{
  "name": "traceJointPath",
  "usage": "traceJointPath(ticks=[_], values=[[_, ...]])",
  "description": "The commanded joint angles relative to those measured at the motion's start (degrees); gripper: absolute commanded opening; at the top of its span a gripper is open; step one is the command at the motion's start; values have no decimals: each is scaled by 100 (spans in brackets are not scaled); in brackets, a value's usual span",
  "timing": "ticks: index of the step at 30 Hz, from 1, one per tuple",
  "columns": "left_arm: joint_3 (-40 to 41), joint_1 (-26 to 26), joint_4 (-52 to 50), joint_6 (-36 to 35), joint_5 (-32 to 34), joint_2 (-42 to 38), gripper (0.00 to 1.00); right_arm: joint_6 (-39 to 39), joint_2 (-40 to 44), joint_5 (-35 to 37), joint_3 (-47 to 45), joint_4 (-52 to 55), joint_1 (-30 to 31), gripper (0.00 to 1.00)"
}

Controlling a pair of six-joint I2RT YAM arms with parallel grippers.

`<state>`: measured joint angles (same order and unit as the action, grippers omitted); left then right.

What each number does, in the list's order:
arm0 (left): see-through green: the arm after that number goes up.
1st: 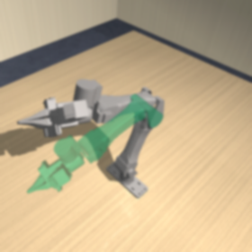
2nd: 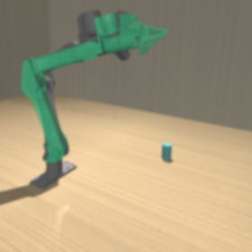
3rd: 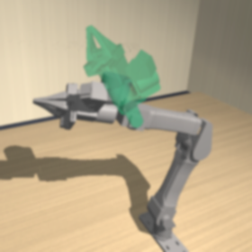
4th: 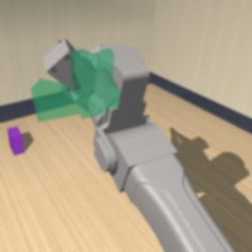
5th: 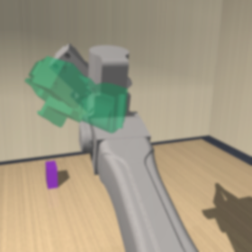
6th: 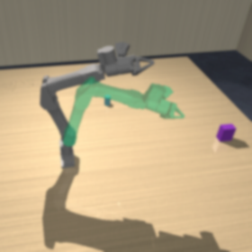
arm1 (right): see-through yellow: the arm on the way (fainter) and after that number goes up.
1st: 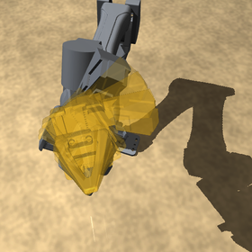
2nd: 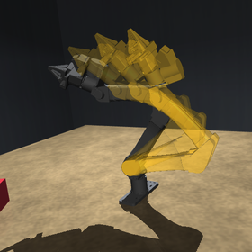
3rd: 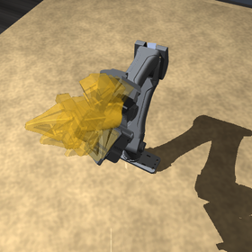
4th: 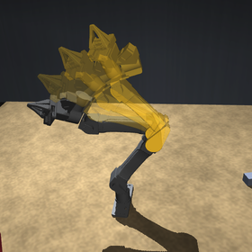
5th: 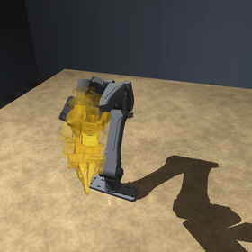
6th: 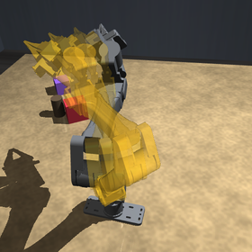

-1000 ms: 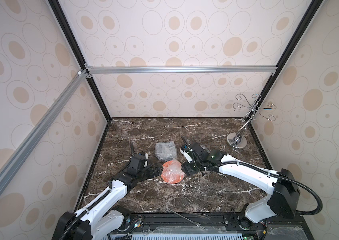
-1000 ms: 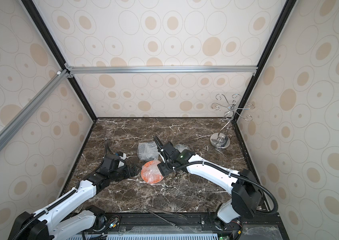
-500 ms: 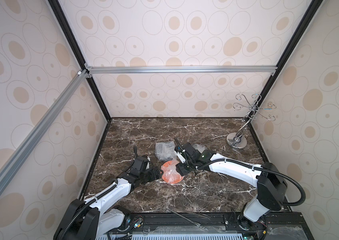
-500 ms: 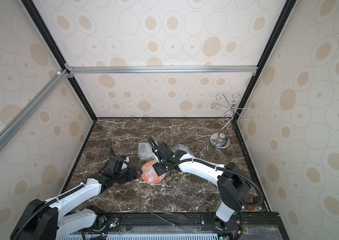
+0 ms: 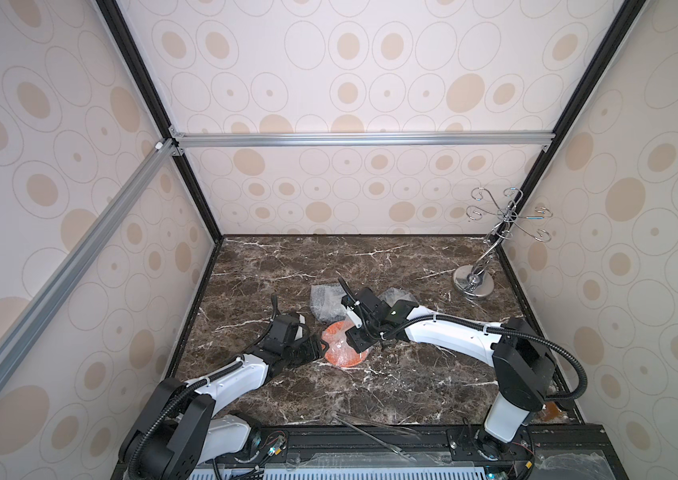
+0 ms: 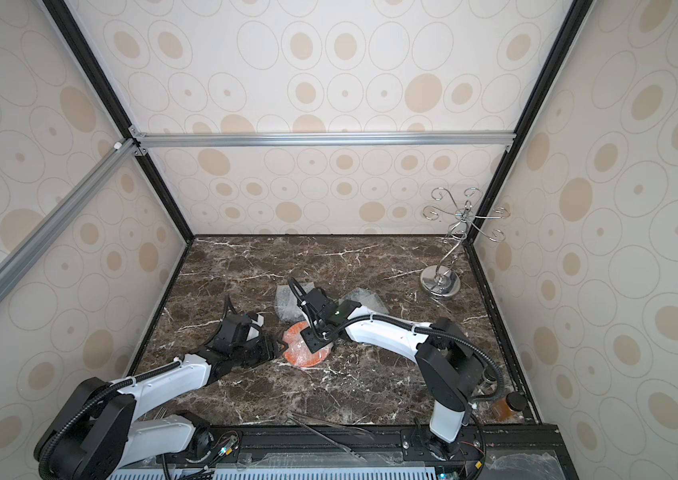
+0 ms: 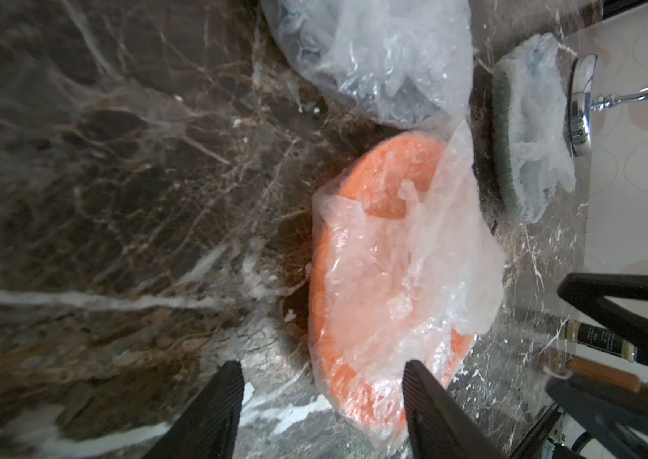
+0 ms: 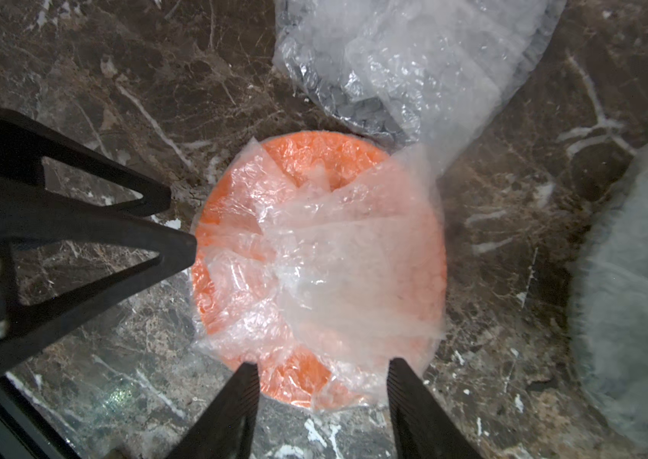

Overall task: Unpack dinner plates from bubble wrap
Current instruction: Unwrap the bubble wrap at the center of the board.

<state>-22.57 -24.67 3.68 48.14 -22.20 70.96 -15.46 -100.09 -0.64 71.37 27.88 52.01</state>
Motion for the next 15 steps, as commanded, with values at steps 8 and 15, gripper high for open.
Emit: traceJointPath(ticks=[8,15], values=[[244,-38,845,370,-174,193,57,158,-251,38,180,42,79,54],[263,-38,1035,393,-212,333,54,78,-353,29,151,-10,71,54]])
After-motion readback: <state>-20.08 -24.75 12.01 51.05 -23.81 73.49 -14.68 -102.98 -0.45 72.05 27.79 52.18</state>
